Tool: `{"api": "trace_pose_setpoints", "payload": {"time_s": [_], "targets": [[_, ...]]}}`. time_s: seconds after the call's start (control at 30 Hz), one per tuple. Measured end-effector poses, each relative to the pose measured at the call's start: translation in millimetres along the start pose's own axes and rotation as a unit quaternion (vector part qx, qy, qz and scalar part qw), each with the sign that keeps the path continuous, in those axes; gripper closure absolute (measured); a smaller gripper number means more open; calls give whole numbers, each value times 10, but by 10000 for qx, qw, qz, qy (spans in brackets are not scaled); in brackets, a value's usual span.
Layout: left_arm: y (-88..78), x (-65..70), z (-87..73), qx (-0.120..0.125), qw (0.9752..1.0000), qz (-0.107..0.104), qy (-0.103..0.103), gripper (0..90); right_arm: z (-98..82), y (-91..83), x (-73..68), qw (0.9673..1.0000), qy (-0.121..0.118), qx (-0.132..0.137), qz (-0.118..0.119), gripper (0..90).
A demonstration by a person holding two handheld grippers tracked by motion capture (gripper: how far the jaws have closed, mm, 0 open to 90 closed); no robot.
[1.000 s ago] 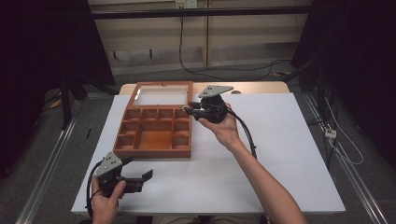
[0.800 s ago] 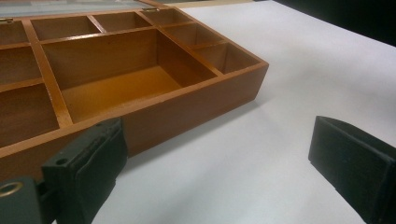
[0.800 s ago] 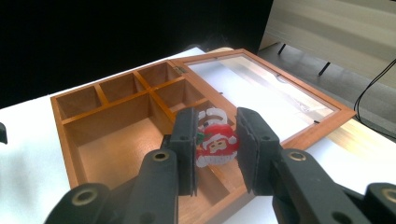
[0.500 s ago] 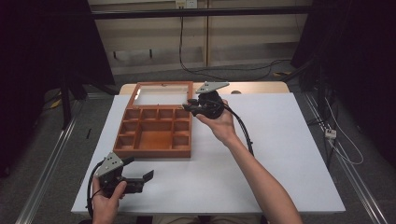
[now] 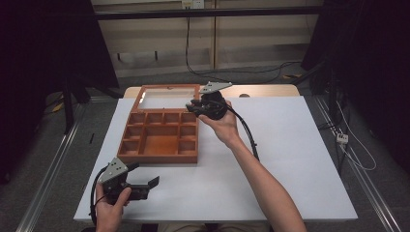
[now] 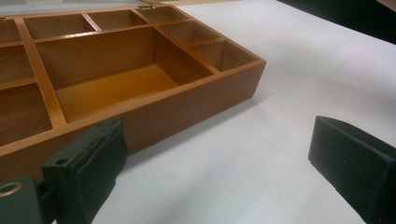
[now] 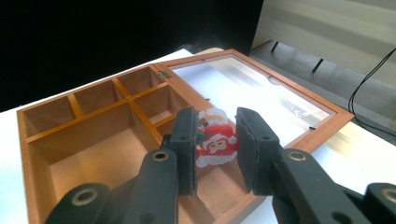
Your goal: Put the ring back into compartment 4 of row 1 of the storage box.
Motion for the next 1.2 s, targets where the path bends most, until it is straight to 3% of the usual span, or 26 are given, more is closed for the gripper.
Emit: {"api": "trace_pose_setpoints", "payload": {"time_s": [0.23,0.83,1.2], "targets": [[-10,-9,7,31,10000,17,-9,43,-120,73,88,9998,137,-152,-42,699],[-17,-31,1,10,10000,32,-7,43,-182,280,166,9991,292,-284,-148,699],[-15,-34,-3,6,10000,38,-17,43,-279,375,151,9988,220,-396,-174,699]]}}
Point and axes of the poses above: each handheld gripper's, and its own axes: y roughly forward along the jaws, z roughly out of its top, x roughly to its right, the point moved 6 cm from there along y, roughly forward along the jaws, and after that the axes turned 13 degrees about x, right-handed, at the moved point
